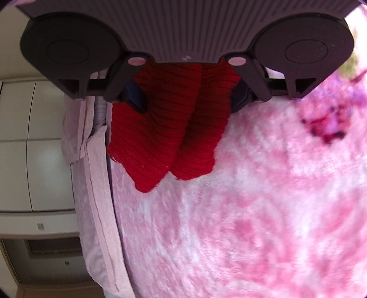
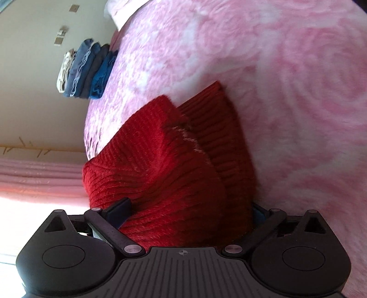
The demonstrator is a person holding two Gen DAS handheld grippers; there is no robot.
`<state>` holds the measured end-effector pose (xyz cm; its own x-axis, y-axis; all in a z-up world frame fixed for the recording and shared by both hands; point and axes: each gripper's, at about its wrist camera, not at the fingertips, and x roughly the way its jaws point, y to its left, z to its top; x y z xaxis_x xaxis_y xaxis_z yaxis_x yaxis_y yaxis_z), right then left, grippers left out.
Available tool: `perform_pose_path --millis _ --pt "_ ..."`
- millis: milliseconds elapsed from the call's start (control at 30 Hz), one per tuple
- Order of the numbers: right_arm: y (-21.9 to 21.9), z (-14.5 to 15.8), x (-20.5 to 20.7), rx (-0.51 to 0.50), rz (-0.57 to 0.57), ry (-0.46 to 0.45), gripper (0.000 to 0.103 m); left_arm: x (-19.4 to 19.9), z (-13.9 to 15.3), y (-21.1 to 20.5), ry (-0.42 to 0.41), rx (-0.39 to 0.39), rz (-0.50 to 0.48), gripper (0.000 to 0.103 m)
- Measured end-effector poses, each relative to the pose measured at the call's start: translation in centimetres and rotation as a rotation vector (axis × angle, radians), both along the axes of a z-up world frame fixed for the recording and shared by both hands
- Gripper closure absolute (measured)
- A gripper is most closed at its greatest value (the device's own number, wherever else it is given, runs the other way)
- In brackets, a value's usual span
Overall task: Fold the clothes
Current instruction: 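Lower both grippers and grasp the folded sweater's edge, then lift the red sweater bundle with both grippers toward the clothes stack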
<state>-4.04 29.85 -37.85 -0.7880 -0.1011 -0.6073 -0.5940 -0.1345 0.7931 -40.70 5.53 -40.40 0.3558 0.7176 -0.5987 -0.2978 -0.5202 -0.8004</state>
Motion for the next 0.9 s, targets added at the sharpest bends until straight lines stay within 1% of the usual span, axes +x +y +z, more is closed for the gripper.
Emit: perform_pose_path --millis 33,67,100,133,167,200,300,400,500,600,733,800,900 --pt "-0.1 0.0 -0.1 -0.005 -0.004 0.002 0.003 0.1 0.0 0.2 0.005 0.001 -0.008 0.044" --pt "-0.2 0.0 -0.2 -0.011 -0.008 0.004 0.013 0.1 0.0 0.2 0.004 0.004 -0.007 0.051" --pt "-0.4 0.1 -0.3 -0.016 -0.012 0.006 0.021 0.1 0.0 0.2 0.003 0.007 -0.006 0.061" --pt "-0.5 0.1 -0.4 -0.021 -0.016 0.008 0.051 0.2 0.1 0.2 0.004 0.009 -0.004 0.063" --pt "-0.6 0.1 -0.5 -0.026 -0.02 0.01 0.069 0.2 0.4 0.0 0.009 0.009 -0.002 0.068" --pt "-0.7 0.1 -0.6 -0.032 -0.024 0.012 0.069 0.3 0.6 -0.1 0.015 0.009 0.001 0.072" --pt "-1.1 0.2 -0.9 -0.047 -0.036 0.018 0.072 0.4 1.8 -0.9 0.017 0.015 0.015 0.08" --pt "-2.2 1.5 -0.3 -0.055 -0.049 0.04 0.074 0.6 3.8 -1.9 0.036 0.029 0.014 0.082" --pt "-3.5 3.2 0.6 -0.061 -0.062 0.067 0.074 1.0 6.3 -3.8 0.037 0.046 0.033 0.082" --pt "-5.9 5.6 1.6 -0.07 -0.077 0.107 0.074 1.4 9.3 -6.3 0.044 0.066 0.057 0.082" --pt "-9.0 9.4 2.0 -0.067 -0.09 0.148 0.074 1.2 14.3 -9.9 0.066 0.096 0.069 0.082" --pt "-10.4 11.6 1.9 -0.063 -0.092 0.167 0.074 0.1 16.6 -11.1 0.074 0.113 0.072 0.082" --pt "-12.1 14.9 0.6 -0.049 -0.095 0.198 0.075 -2.2 19.8 -12.5 0.085 0.139 0.073 0.082"
